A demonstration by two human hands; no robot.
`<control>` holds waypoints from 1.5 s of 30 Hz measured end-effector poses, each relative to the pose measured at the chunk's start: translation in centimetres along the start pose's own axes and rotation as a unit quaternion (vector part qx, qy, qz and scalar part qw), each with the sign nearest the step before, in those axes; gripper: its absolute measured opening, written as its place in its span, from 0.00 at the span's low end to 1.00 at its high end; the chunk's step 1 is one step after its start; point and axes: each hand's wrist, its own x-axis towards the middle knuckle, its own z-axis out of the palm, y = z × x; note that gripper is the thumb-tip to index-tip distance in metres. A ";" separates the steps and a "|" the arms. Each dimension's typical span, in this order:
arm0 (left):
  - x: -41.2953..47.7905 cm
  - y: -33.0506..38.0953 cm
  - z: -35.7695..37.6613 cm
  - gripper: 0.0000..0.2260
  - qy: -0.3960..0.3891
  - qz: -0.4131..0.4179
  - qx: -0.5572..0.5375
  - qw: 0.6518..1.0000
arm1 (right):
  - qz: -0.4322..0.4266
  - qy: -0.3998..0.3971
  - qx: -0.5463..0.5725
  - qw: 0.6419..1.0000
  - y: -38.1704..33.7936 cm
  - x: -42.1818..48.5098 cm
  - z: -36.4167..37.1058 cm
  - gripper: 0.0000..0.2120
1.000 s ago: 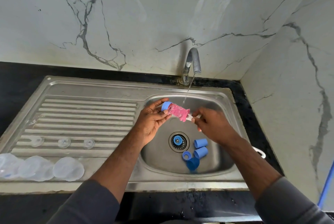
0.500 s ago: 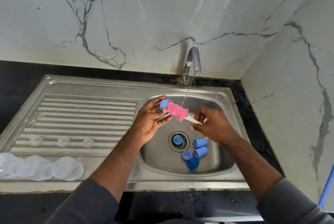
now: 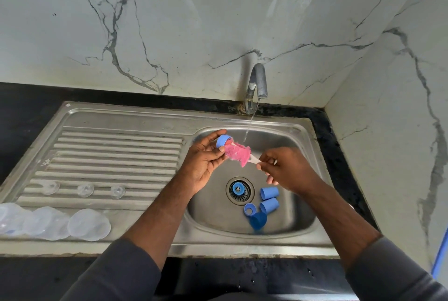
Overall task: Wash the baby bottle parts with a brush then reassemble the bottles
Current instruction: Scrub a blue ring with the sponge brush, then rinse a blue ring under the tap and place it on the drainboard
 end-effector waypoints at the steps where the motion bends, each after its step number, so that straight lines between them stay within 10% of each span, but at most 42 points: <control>1: 0.0 -0.1 0.1 0.20 -0.002 -0.001 0.000 1.000 | -0.007 0.000 -0.027 1.000 0.3 0.3 0.0 0.08; 15: 1.8 -3.4 2.5 0.12 0.079 -0.054 -0.045 0.994 | 0.085 0.010 0.189 0.978 7.5 -1.3 -1.0 0.06; 28: 1.1 -11.1 7.0 0.11 0.058 -0.181 0.059 0.980 | 0.243 0.273 -0.008 0.931 19.7 -6.0 -1.3 0.07; 45: 1.4 -13.5 9.4 0.10 0.035 -0.212 0.119 0.969 | 0.252 0.319 -0.092 0.909 23.9 -6.4 0.1 0.11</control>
